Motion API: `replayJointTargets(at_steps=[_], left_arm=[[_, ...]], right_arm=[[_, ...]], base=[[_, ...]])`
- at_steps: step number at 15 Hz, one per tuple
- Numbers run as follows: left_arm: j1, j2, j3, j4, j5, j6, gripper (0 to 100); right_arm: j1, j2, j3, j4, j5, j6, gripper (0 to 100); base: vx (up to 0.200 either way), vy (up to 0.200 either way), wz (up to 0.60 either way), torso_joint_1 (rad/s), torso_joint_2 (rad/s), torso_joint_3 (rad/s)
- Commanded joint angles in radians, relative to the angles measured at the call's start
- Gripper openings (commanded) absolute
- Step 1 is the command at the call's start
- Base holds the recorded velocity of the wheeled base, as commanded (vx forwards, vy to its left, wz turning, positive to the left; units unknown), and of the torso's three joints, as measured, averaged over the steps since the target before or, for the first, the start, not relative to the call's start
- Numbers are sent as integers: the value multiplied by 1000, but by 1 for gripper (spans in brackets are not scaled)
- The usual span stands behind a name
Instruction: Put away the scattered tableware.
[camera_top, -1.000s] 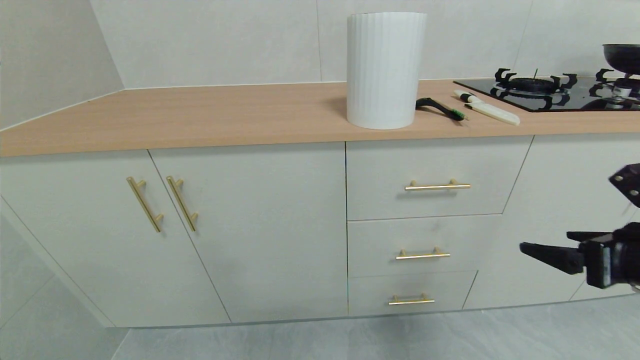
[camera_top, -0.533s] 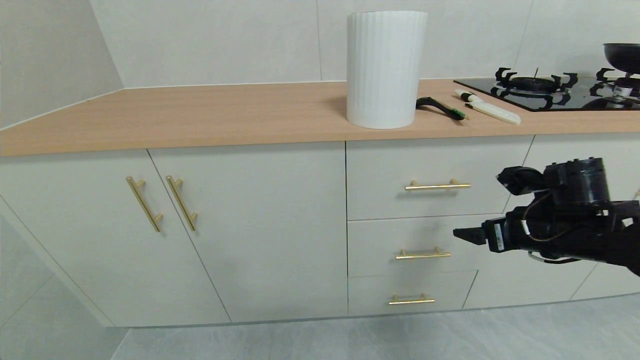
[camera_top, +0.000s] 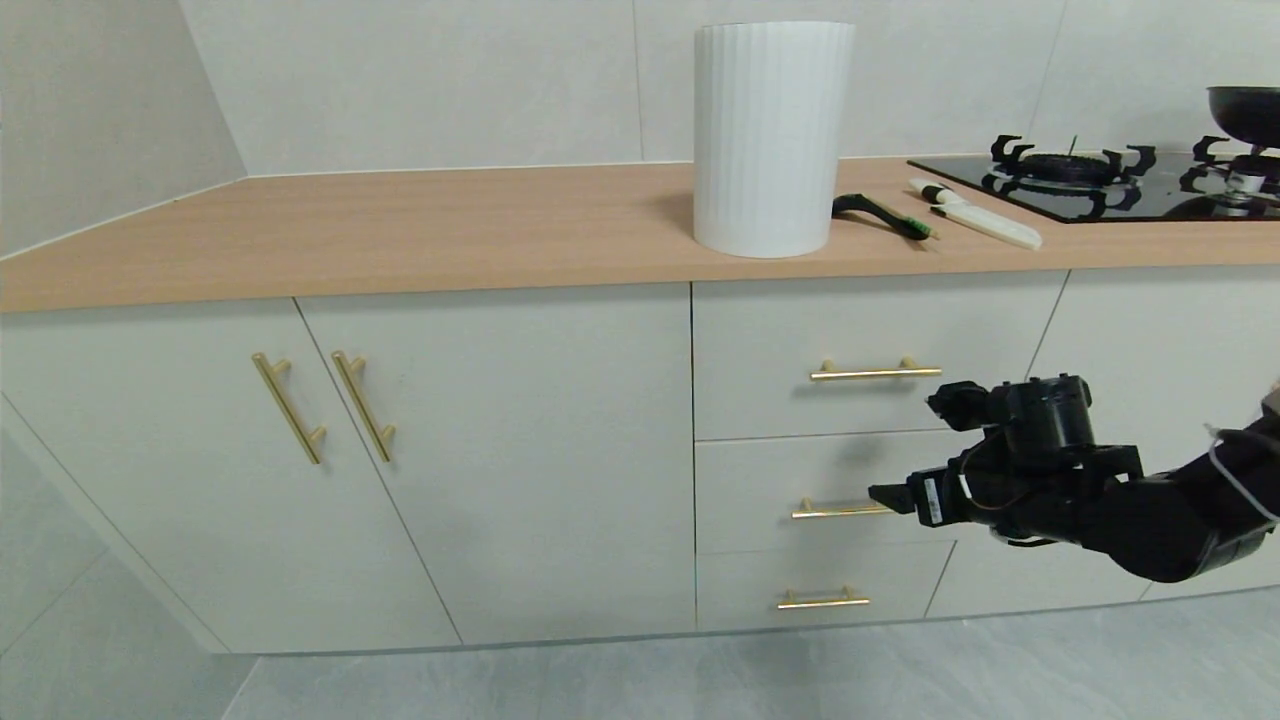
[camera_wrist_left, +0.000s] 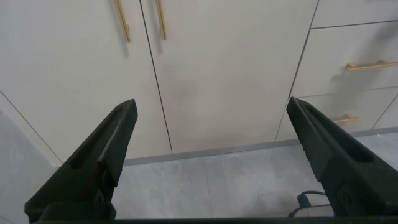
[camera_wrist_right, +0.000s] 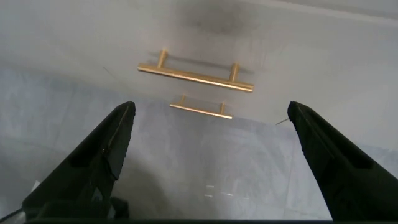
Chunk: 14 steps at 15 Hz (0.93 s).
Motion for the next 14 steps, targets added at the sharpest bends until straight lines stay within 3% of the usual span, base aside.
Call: replayJointTargets(at_steps=[1, 6, 14], left_arm=[[0, 0, 0, 1, 0, 0, 100], [0, 0, 0, 1, 0, 0, 100], [0, 0, 0, -1, 0, 0, 100]], right_arm=[[1, 131, -3, -85, -29, 0, 100], [1, 347, -49, -343, -96, 47, 100], [-1, 459, -153, -423, -137, 122, 100]], base=[[0, 0, 0, 0, 0, 0], [0, 0, 0, 0, 0, 0], [0, 0, 0, 0, 0, 0]])
